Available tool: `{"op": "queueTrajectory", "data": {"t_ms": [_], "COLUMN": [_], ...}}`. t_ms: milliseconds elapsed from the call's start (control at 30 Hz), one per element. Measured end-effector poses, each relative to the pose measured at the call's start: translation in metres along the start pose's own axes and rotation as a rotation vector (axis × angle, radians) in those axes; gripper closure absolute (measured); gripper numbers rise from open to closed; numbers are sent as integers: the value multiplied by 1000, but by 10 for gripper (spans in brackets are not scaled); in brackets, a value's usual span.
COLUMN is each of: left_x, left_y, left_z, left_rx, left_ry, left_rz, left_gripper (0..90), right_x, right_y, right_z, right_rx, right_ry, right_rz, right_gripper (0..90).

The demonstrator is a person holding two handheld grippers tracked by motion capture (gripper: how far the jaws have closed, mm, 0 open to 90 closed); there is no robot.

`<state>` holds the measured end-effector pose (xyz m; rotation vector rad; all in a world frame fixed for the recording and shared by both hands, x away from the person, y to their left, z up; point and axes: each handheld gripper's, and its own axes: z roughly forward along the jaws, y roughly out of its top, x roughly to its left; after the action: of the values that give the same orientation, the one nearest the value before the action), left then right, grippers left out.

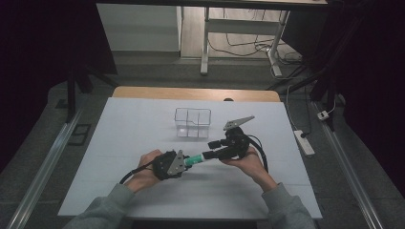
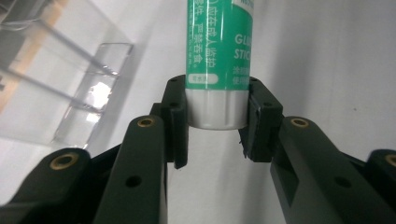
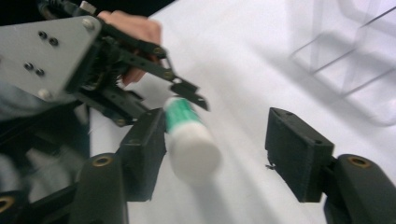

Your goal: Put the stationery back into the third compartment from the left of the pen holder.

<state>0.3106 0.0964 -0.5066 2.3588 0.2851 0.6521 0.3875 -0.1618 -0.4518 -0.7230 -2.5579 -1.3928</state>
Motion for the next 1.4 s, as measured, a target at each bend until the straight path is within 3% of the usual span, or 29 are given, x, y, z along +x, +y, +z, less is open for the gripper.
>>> {"op": "queueTrajectory", "data": {"t_ms": [200,433,600,867,1133,1400], "left_x": [8,12,13,9,-1,1], "left_y": [-5,-6,-5,-1,5,3], "left_z": [-8,-6,-8,-2,6,11], "left_rx": [-33,-48,-82,-85,-74,-61], "left_ry": [19,27,30,15,4,-16], "left_rz": [-87,-148,-192,-189,-174,-212], "left_gripper": [657,657,656,656,653,611], "right_x": [1,7,10,13,16,17], "right_y": [-7,-11,-14,-14,-16,-15], "right_z": [-10,2,10,17,24,25], "right_rx": [-121,-108,-133,-173,-221,-238], "right_ry": [-52,-50,-56,-69,-44,-1], "right_rz": [-19,-42,-44,-39,-11,-19], "right_gripper": [339,347,381,412,536,637]}}
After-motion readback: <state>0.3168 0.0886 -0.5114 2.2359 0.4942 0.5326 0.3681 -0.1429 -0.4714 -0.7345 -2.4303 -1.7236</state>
